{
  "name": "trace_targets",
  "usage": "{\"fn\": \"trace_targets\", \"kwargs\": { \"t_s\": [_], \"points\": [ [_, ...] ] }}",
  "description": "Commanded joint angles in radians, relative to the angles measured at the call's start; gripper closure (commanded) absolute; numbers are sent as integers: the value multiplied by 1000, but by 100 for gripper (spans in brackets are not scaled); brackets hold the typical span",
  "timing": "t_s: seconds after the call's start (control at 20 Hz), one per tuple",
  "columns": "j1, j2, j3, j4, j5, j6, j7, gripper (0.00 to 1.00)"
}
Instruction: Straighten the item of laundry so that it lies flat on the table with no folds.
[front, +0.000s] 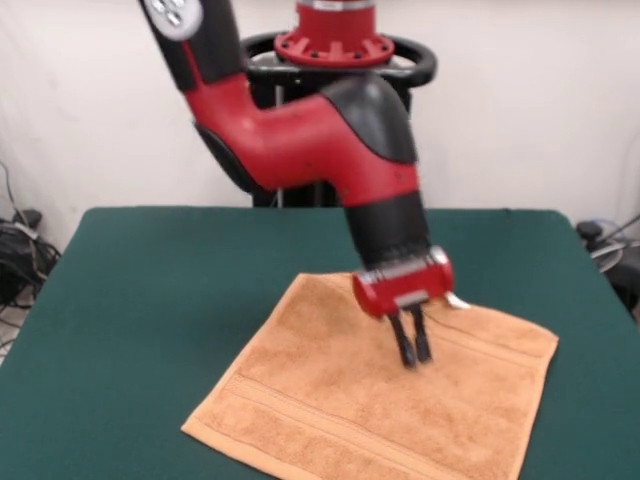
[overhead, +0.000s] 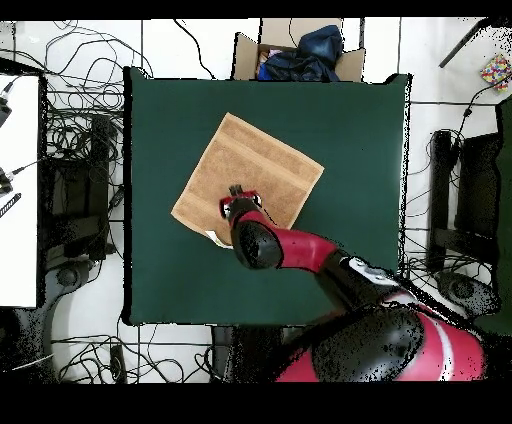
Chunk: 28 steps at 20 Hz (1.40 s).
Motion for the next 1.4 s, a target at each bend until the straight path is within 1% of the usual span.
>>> {"fn": "trace_targets", "kwargs": {
  "t_s": [0.05,0.15,0.3,0.5,0.65,0.85,1.0,1.2,1.4],
  "points": [
    [-109,-205,138,172,-38,275,76,100],
    [-123,-226,146,182,-49,301,70,100],
    [-114,-250,129,191,-69,320,71,100],
    [-139,-272,107,242,-135,341,42,100],
    [-151,-258,74,251,-190,345,22,100],
    [-120,-215,1,210,-238,408,10,100],
    [-47,-181,-96,135,-275,516,-4,100],
    [-12,-158,-130,81,-273,606,1,100],
    [-2,-140,-135,54,-267,643,25,100]
  ]
}}
